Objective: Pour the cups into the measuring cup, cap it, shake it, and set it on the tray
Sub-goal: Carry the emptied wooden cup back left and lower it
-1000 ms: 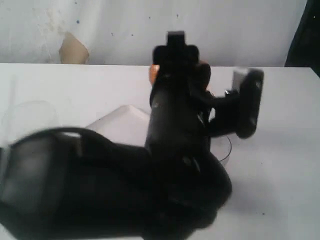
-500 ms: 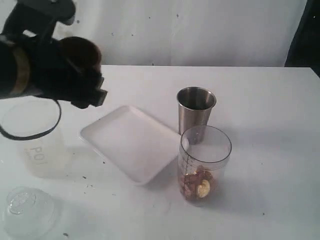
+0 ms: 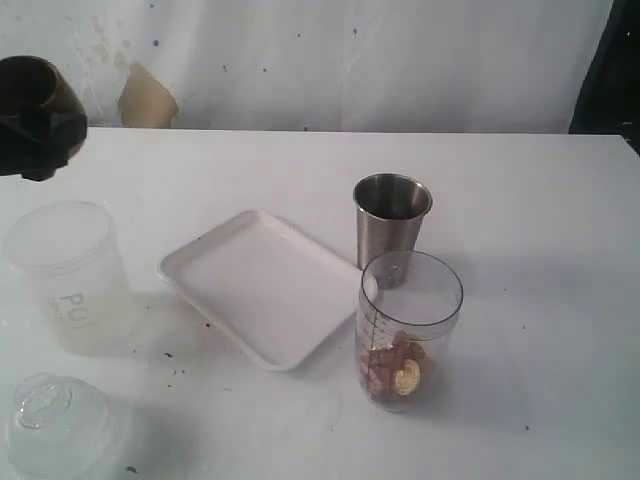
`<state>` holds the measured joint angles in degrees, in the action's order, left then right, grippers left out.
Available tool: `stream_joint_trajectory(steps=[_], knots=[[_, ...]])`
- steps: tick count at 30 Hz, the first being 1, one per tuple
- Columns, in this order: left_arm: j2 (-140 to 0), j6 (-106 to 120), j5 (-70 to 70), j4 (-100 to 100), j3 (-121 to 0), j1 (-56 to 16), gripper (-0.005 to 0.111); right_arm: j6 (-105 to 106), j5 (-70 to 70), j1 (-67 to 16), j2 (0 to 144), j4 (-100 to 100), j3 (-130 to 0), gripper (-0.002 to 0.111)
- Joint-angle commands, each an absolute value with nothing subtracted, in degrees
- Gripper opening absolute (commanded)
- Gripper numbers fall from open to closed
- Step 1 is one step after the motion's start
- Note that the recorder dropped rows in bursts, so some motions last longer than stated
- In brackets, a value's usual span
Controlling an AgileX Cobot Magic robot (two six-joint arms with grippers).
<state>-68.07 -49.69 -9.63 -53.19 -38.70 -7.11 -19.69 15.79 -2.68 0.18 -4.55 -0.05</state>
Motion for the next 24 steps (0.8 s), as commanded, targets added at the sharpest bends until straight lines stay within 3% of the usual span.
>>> stream_joint_trajectory(steps=[1,7,11,16,24], knots=[[-69.0,-47.4,-16.9,-53.5,-38.8,0.3,0.000,-19.3,15.1,-2.9,0.0,-4.6,0.0,0.000],[-77.1,-48.7,-29.4,-55.8,-40.4,10.7,0.000,-19.3,15.1,-2.9,0.0,-4.6,0.0,0.000],[-85.9,-55.6,-35.9,-68.5,-45.5,15.0,0.000,-19.3,15.0,-2.9,0.0,-4.6,0.0,0.000],[-97.0,-62.8,-44.2,-84.5,-55.4,16.0,0.000,-19.3,15.0,-2.9,0.0,-4.6,0.0,0.000],[-109.2,-61.8,-49.3,-84.9,-64.2,15.9,0.000,-19.3,15.1,-2.9,0.0,-4.7,0.0,0.000]])
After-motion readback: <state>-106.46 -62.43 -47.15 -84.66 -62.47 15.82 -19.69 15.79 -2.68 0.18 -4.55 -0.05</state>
